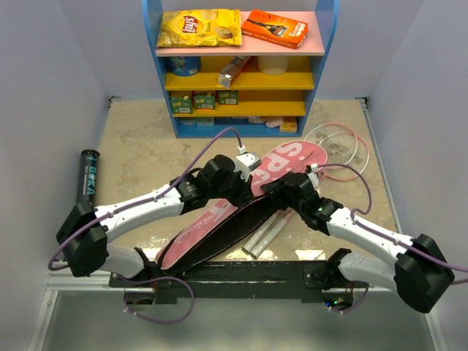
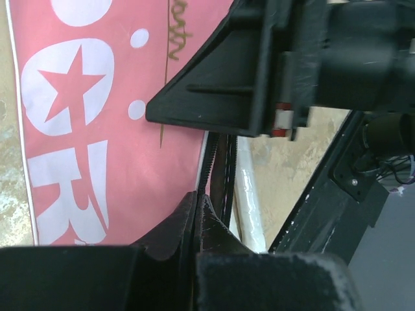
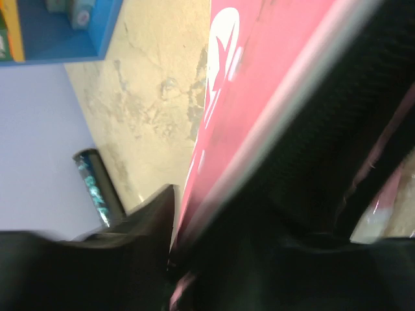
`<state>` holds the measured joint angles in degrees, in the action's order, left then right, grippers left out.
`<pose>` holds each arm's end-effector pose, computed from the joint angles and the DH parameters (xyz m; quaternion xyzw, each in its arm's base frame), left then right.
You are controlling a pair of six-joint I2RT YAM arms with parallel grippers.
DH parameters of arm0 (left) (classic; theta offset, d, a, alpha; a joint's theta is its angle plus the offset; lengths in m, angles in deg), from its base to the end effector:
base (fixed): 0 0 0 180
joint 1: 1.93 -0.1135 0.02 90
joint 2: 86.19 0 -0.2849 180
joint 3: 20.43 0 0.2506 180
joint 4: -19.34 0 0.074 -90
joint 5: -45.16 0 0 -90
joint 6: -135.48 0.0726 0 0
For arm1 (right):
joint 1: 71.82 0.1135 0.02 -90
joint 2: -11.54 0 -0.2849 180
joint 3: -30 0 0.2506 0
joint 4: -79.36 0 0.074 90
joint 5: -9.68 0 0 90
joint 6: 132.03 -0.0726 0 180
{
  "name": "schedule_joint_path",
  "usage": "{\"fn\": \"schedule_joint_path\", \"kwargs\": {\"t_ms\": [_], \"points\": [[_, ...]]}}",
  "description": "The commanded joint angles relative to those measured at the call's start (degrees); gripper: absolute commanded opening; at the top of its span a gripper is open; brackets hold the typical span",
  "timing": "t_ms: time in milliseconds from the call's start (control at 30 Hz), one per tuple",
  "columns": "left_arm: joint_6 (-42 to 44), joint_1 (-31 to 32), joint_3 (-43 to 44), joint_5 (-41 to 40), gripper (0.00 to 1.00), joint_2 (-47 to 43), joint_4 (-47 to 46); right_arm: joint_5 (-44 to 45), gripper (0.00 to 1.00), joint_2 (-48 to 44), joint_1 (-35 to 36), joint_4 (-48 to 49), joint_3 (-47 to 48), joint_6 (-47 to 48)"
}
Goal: Pack up the badminton gear
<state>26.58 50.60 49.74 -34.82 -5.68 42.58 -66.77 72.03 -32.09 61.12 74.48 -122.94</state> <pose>0.1973 -0.2781 0.2690 0.2935 0.8284 -0.3374 0.3374 0.1955 0.1404 0.2110 0.3603 0.8023 0.3517 0.3205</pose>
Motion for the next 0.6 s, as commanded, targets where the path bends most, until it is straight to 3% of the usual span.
{"fn": "schedule_joint_path", "kwargs": {"t_ms": [0, 33, 67, 133, 300, 433, 500, 533, 567], "points": [[0.5, 0.1, 0.0, 1.9, 0.00, -2.6, -4.0, -1.2, 0.23, 3.4, -0.2, 7.4, 1.7, 1.3], [1.2, 0.1, -0.1, 1.7, 0.00, -2.6, -3.7, -1.2, 0.06, 3.9, -0.3, 7.6, 1.9, 1.6], [1.7, 0.2, -0.3, 1.1, 0.00, -2.6, -3.2, -1.0, 0.00, 3.9, -0.2, 7.5, 2.3, 2.2], [3.2, 0.1, -0.8, 0.3, 0.00, -2.6, -2.7, 0.4, 0.00, 3.6, -0.3, 6.0, 4.0, 3.3], [8.1, 0.2, -0.9, -4.8, 0.35, -5.4, 1.9, 3.8, 0.00, 2.4, -0.8, -0.9, 9.1, 7.9], [11.4, 0.6, -1.4, -5.3, 0.70, -9.9, 3.3, 3.7, 0.00, 3.2, -2.6, -2.8, 11.6, 10.1], [12.6, 0.9, -1.0, -4.3, 0.79, -10.5, 6.5, 2.7, 0.00, 4.5, -3.2, -3.1, 12.9, 11.4], [13.4, 1.2, -0.9, -5.2, 1.00, -10.5, 7.6, 2.5, 0.00, 4.9, -3.9, -3.1, 13.2, 11.6], [13.6, 2.5, -0.9, -6.9, 1.00, -10.6, 10.0, 1.8, 0.00, 5.2, -4.1, -3.1, 13.7, 12.3]]}}
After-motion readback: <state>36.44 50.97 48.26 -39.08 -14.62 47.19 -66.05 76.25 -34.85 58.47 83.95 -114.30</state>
